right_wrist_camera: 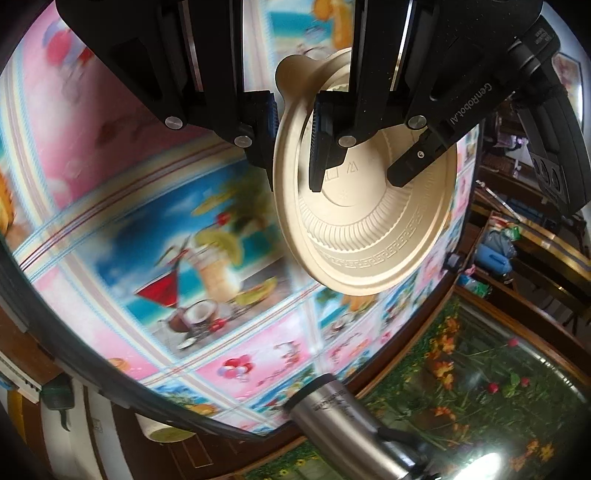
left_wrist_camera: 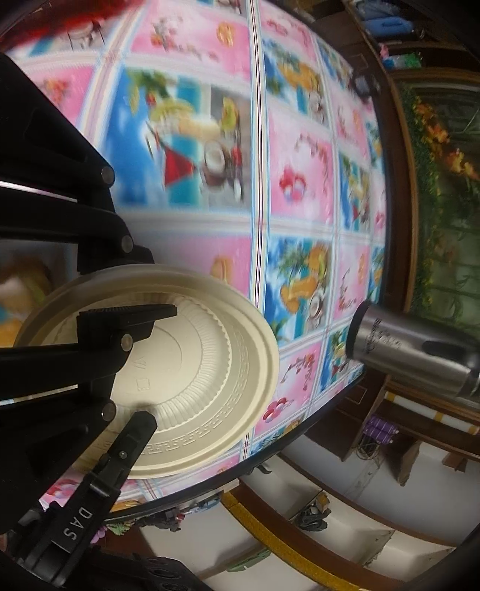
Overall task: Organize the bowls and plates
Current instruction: 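Carry the beige plate with both tools over the bowl stack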
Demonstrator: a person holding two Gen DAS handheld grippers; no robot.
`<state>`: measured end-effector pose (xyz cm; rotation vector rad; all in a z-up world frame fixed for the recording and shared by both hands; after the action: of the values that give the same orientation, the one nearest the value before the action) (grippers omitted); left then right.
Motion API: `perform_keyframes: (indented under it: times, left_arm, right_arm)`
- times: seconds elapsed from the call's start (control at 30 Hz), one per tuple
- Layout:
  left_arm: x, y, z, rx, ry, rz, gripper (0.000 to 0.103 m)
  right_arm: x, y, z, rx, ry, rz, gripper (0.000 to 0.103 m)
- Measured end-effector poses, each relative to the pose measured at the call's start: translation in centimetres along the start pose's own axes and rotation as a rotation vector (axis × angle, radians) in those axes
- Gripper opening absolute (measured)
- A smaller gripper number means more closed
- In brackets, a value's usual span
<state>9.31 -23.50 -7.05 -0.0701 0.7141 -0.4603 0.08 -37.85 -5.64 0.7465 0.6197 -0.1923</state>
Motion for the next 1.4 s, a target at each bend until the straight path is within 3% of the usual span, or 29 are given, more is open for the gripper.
perform_keyframes:
  times: [0.53, 0.77, 1.13, 1.4]
  left_arm:
    - [-12.5, 7.7, 0.0, -0.018, -0.199, 0.147, 0.010]
    - [-14.8, 8.8, -0.2, -0.045, -0.240, 0.149, 0.010]
    - [-16.2, 9.2, -0.7, -0.051, -0.262, 0.139, 0.010]
    - [-17.8, 11.9, -1.2, -0.059, -0.272, 0.190, 0.010]
  right_arm:
    - [-4.1, 11.8, -5.4, -0.147, 0.006, 0.206, 0.013]
    - [-5.9, 14.5, -6.6, -0.193, -0.012, 0.241, 0.013]
    - [-7.4, 15.1, -7.0, -0.199, -0.025, 0.256, 0.013]
    - [-6.5, 17.6, -7.9, -0.222, 0.021, 0.292, 0.013]
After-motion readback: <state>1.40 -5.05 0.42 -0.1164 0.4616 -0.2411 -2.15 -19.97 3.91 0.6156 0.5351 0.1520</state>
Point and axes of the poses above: each gripper's, at about its wrist camera, not at the fingertips, and x roughly the way its jaws point, y to its left, z to its top, the point moved 2 cm from there along x, roughly the way its jaws point, and after that the axes turned 14 degrees about -y, right-handed, at the moved point
